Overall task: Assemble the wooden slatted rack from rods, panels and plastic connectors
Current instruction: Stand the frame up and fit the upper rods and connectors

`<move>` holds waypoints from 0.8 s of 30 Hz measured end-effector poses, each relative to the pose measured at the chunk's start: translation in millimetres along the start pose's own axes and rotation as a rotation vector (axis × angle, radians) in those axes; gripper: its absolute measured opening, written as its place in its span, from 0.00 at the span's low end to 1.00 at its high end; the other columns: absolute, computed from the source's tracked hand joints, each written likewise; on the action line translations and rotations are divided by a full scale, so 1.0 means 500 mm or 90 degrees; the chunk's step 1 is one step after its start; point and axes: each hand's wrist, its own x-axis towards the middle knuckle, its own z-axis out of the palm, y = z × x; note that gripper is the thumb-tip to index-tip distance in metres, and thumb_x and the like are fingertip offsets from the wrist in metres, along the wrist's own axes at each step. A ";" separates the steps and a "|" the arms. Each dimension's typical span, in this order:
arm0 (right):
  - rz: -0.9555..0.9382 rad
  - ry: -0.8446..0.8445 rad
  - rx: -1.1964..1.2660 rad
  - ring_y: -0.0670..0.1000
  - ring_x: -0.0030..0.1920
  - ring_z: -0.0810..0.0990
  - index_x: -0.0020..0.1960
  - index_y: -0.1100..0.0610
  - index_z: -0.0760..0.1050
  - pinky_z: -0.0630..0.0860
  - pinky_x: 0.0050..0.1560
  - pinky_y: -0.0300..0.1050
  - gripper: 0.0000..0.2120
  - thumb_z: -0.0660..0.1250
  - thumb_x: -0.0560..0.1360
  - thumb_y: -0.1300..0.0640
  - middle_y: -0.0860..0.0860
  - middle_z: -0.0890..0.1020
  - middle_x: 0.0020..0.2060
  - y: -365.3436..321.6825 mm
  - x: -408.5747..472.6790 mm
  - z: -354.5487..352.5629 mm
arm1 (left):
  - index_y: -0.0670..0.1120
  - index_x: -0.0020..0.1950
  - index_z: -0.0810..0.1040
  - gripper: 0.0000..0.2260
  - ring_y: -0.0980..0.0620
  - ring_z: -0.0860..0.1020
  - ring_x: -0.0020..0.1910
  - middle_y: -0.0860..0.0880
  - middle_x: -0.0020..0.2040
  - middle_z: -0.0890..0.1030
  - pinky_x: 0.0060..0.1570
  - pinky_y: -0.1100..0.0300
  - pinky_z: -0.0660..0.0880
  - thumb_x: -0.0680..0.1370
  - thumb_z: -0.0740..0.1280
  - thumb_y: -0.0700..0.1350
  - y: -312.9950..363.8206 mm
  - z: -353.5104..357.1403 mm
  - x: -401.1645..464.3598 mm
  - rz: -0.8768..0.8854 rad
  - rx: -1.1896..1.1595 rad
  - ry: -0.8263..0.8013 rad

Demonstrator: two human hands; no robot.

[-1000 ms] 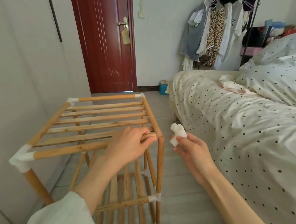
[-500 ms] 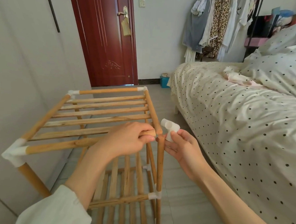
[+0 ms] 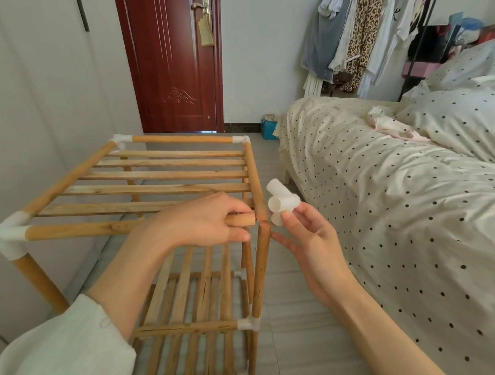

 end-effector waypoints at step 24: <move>-0.004 0.049 -0.064 0.52 0.49 0.83 0.56 0.61 0.71 0.77 0.59 0.48 0.10 0.66 0.76 0.62 0.53 0.86 0.42 0.003 -0.009 0.032 | 0.53 0.54 0.78 0.09 0.56 0.75 0.43 0.54 0.45 0.78 0.46 0.59 0.73 0.75 0.69 0.52 0.007 0.004 -0.002 0.010 0.000 0.043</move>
